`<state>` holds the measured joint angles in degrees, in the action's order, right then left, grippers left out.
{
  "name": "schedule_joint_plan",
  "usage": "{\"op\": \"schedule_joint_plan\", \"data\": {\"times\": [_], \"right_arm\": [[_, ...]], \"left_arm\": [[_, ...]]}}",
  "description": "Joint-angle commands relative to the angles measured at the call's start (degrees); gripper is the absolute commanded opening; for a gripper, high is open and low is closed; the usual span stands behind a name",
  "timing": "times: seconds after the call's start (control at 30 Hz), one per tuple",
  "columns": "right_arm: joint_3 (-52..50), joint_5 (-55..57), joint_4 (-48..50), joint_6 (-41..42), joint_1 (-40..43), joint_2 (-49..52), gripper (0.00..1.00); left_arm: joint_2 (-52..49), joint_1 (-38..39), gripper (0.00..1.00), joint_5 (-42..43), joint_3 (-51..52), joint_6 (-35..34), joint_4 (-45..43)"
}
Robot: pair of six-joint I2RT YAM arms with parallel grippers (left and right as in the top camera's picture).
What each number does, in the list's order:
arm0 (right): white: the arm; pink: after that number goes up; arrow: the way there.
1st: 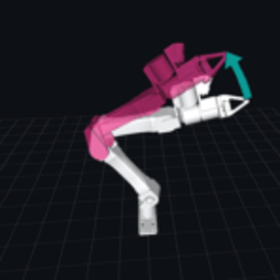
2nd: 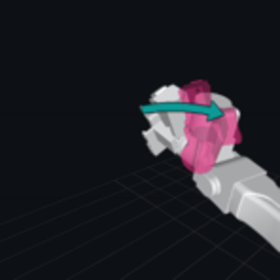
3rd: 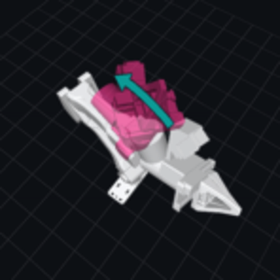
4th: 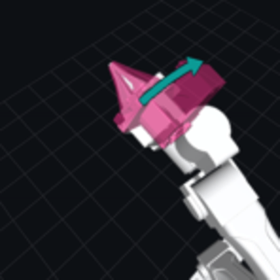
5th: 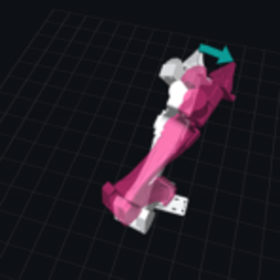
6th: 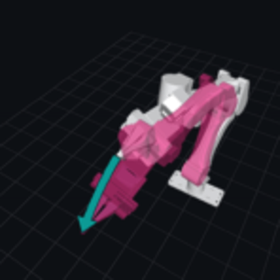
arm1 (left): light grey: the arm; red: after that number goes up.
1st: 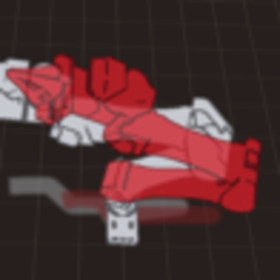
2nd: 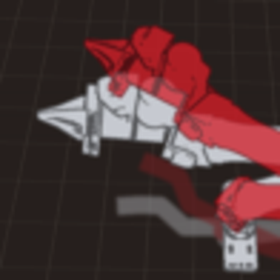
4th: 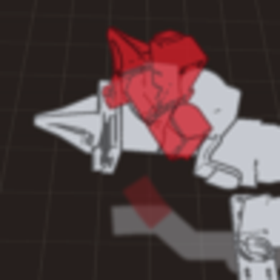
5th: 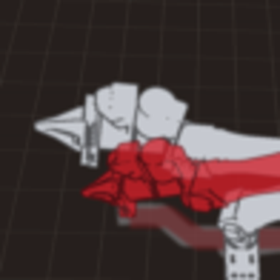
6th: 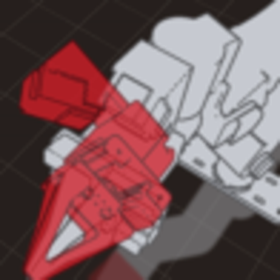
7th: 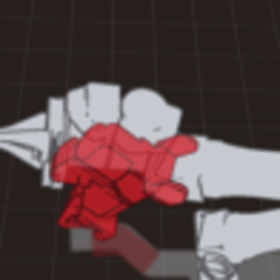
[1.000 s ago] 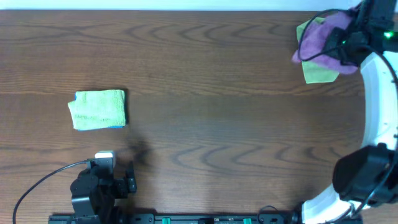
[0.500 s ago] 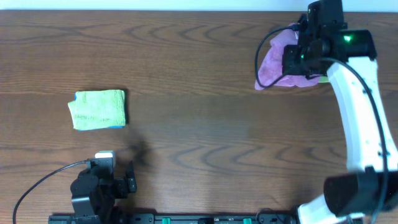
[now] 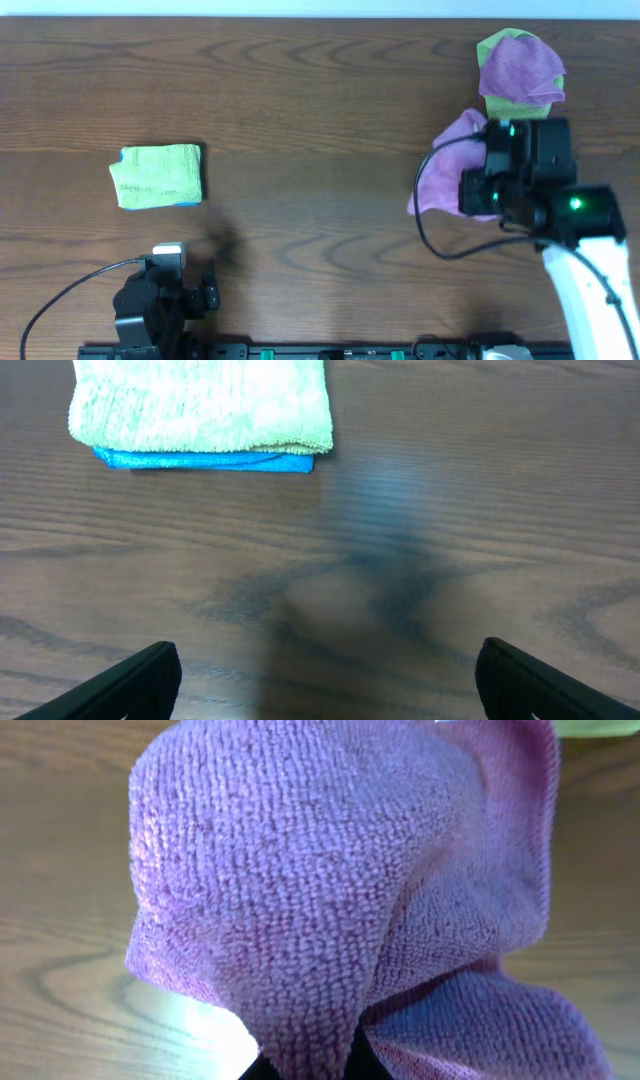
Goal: Fold the cloth
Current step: 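Grasp the pink cloth with the right gripper and lift it, then carry the pink cloth with the right gripper toward table center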
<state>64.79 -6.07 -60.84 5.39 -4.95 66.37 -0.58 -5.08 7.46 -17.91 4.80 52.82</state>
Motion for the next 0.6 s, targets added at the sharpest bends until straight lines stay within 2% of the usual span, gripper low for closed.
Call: {"op": "schedule_joint_plan", "data": {"times": [0.0,0.1,0.57], "right_arm": [[-3.8,-5.5,3.4,-0.7,-0.3,-0.5,0.01],[-5.6,-5.6,7.9,-0.7,-1.5,1.5,0.01],[-5.7,-6.3,29.4,3.0,-12.7,22.8,0.01]], "left_arm": [[0.3,0.2,0.95,-0.4,0.6,1.2,3.1],[0.3,0.2,0.95,-0.4,0.6,1.2,3.1],[0.3,0.2,0.95,-0.4,0.6,1.2,3.1]]}}
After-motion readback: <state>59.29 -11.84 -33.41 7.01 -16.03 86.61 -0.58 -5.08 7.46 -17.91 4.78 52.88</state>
